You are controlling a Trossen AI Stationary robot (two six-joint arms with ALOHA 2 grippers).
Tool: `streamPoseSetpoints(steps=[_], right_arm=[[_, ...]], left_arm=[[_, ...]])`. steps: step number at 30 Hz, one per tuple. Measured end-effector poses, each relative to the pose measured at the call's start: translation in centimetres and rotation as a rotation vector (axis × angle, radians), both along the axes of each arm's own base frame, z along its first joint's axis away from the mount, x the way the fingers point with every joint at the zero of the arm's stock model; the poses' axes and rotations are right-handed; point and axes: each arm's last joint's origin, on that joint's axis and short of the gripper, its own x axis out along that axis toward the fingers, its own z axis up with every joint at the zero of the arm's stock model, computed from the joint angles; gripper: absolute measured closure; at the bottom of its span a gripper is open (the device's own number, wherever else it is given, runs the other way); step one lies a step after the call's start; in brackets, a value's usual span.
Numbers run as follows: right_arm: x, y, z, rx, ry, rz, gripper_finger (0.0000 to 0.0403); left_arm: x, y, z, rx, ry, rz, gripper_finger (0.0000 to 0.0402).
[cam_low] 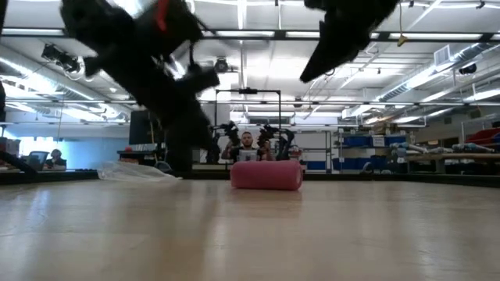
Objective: Roll bandage
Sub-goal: Open the transparent zip bag
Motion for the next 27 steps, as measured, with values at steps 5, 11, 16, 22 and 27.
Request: streamPoseSetpoints(steps=[5, 11, 16, 22, 27], right_arm=[[0.0, -0.7, -4.3, 0.143, -0.195, 0.065, 0.0402], [-0.6, -1.7, -6.1, 0.165, -0.274, 0.044, 0.0401], [-0.5, -2.0, -5.9, 0.155, -0.291, 0.046, 0.0400], [-0.3, -2.2, -5.7, 0.146, -0.312, 0.056, 0.0401], [-0.2, -2.2, -5.6, 0.138, -0.327, 0.064, 0.0401]], left_arm=[[-2.3, -0.1, 2.7, -0.092, -0.108, -0.091, 0.0397], [-6.2, 0.9, 5.0, 0.026, -0.037, 0.048, 0.0395], [-9.5, 2.9, 5.0, 0.033, 0.081, 0.301, 0.0369], [-11.6, 5.3, 4.0, 0.009, 0.237, 0.485, 0.0321], [-12.0, 8.5, 2.9, 0.040, 0.253, 0.574, 0.0322]])
